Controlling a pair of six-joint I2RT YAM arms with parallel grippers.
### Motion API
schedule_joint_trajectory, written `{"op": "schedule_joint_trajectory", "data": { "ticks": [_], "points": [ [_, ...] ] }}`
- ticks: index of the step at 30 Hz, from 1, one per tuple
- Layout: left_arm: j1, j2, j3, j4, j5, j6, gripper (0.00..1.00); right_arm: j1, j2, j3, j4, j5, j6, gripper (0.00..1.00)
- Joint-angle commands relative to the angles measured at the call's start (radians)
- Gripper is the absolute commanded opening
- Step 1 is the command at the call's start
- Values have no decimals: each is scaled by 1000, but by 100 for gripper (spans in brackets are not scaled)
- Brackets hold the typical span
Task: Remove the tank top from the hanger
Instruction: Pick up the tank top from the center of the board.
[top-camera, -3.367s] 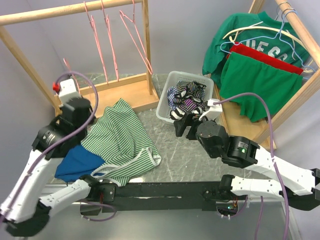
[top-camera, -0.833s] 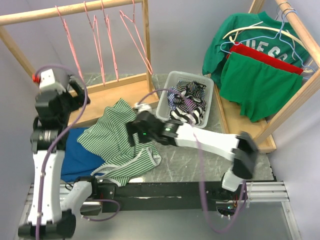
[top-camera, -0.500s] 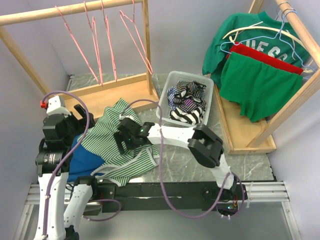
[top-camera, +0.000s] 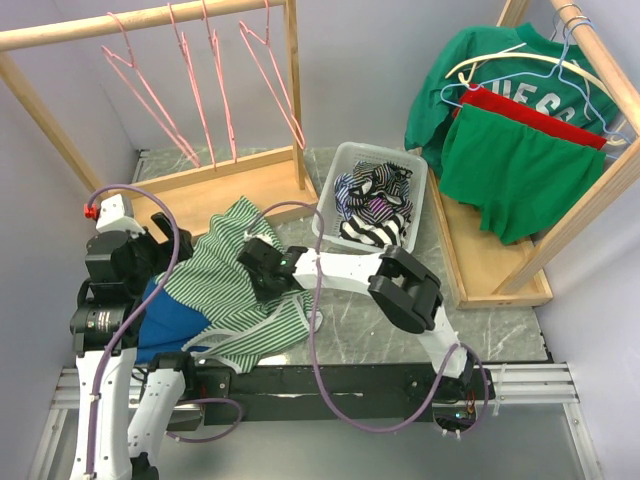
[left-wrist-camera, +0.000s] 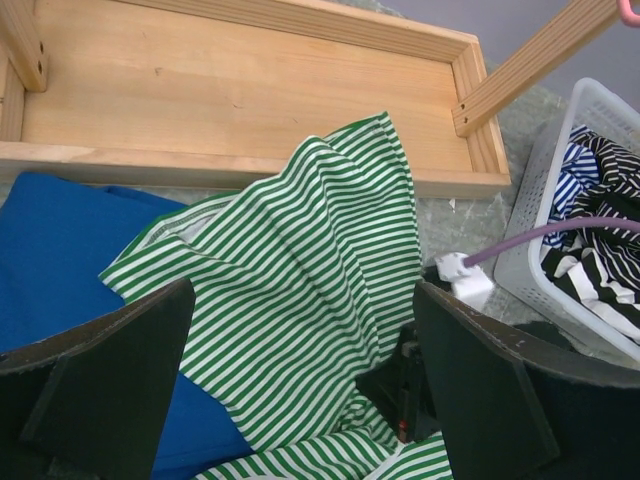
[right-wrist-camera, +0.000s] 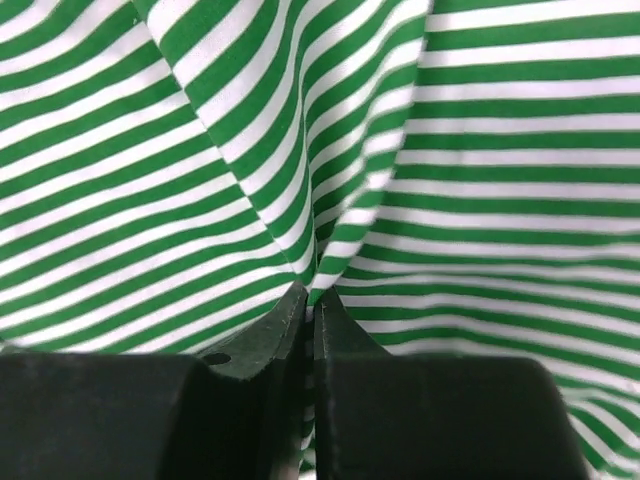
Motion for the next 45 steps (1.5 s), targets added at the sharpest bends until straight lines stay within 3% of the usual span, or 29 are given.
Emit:
{"op": "schedule_joint_trajectory", "data": {
  "ticks": [1,11,17,21,26,33,36,37,40,45],
  "points": [
    [5,-7,5,9,15,8,96,-5,-186,-53,37,78,-7,8],
    [5,-27,2,14,15,6,96,-6,-606,-105,12,301,-65,2],
    [5,-17,-3,29,14,11,96,-15,-627,-82,7,347,-91,1],
    [6,-14,-4,28,14,12,96,-8,-590,-99,-55,272,-82,0],
    [5,-16,-4,32,40,19,96,3,-500,-196,29,190,-57,2],
    [3,-8,-6,34,43,20,96,-68,-231,66,63,95,-96,22],
    [5,-7,-4,32,42,20,96,-109,-110,194,-15,61,-94,39],
    [5,-11,-6,34,43,22,96,-115,-84,225,-43,67,-90,50],
    [5,-17,-6,35,45,22,96,-112,-187,98,-26,109,-82,100],
    [5,-11,-6,34,40,19,96,-85,-448,-137,-22,224,45,100]
  ]
}}
